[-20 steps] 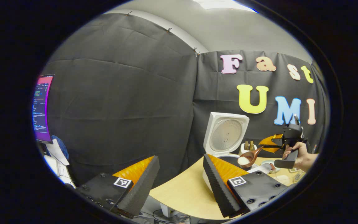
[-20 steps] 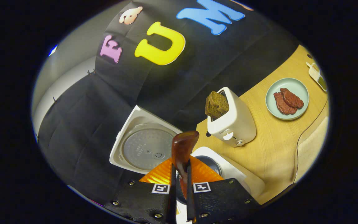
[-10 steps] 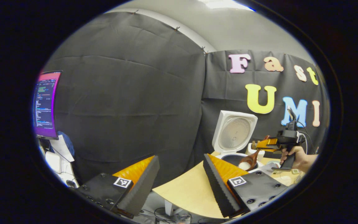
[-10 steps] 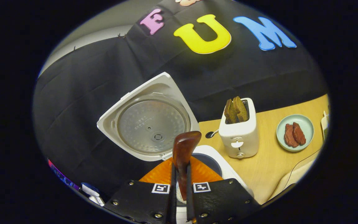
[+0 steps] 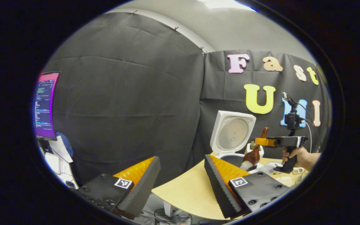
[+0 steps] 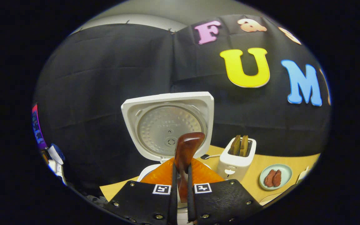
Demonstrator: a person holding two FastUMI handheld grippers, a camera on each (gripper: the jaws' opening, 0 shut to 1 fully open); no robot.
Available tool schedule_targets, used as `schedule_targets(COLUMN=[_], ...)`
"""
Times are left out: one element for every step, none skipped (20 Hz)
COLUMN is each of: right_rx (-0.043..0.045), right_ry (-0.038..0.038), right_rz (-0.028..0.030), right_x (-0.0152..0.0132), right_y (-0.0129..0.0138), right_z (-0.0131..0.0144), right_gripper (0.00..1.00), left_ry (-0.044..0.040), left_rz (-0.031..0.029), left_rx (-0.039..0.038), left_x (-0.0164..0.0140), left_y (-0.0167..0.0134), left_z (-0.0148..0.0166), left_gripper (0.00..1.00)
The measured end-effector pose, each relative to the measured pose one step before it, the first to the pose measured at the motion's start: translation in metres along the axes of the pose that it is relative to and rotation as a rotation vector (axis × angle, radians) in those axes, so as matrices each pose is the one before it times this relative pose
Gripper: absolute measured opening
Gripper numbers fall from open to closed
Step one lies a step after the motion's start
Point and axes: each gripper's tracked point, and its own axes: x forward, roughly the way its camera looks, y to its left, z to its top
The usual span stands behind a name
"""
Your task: Close the left gripper, press the button to open the rice cooker; take a wooden spoon from the chopstick holder with the right hand, scoop a spoonful of rice and pour it into the rice cooker, then put the wooden spoon back into the chopstick holder.
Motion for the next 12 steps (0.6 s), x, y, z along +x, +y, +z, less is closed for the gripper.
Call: schedule_targets(right_rx=[-0.06803, -0.05881, -0.04664, -0.03131, -0.02093, -0.01416, 0.00016, 0.01315, 0.01807, 0.01912, 0.01941, 0.01479], right_ry=[-0.02251, -0.02132, -0.01703, -0.01586, -0.00873, -0.00773, -0.01234, -0.00979, -0.00592, -0.00376, -0.00186, -0.00633], right_rz=[-0.00498, 0.00095, -0.00475, -0.00324, 0.00175, -0.00214, 0.00365, -0.00278, -0.00076, -0.00218, -0.00291, -0.00554], right_x=[-0.00118, -0.00355, -0.00088, -0.00281, 0.00018, -0.00122, 0.00049, -0.00149, -0.00277, -0.00297, -0.00278, -0.00413], right_y=[0.00284, 0.00385, 0.00360, 0.00177, 0.00256, -0.00023, -0.00114, -0.00134, -0.00235, -0.00237, -0.00190, -0.00335], right_z=[0.00393, 0.00413, 0.00267, 0.00482, 0.00332, 0.00471, 0.00237, 0.00388, 0.00331, 0.00423, 0.00524, 0.00590], right_gripper=[0.13, 0.13, 0.13, 0.13, 0.13, 0.13, 0.13, 0.13, 0.13, 0.13, 0.13, 0.13], left_ry=[-0.00205, -0.00346, -0.00467, -0.00620, -0.00704, -0.00248, -0.00307, -0.00366, -0.00366, -0.00461, -0.00282, -0.00626], left_rz=[-0.00398, -0.00138, 0.00066, 0.00189, 0.00050, -0.00095, -0.00177, -0.00179, -0.00069, -0.00526, -0.00580, -0.00658], left_rx=[0.00076, 0.00302, 0.00457, 0.00542, 0.00584, 0.00323, 0.00133, 0.00064, -0.00004, -0.00124, -0.00039, 0.00112], left_x=[-0.00123, -0.00033, -0.00058, -0.00009, 0.00036, -0.00045, -0.00100, 0.00056, 0.00203, 0.00064, -0.00061, 0.00057], left_y=[-0.00143, -0.00057, 0.00066, 0.00002, -0.00026, 0.00017, 0.00019, -0.00077, -0.00118, -0.00043, -0.00070, -0.00256], left_z=[0.00032, 0.00179, 0.00075, 0.00219, 0.00087, 0.00204, 0.00118, 0.00165, 0.00159, 0.00177, 0.00216, 0.00243], left_gripper=[1.00, 0.98, 0.97, 0.97, 0.96, 0.96, 0.96, 0.96, 0.96, 0.96, 0.96, 0.97])
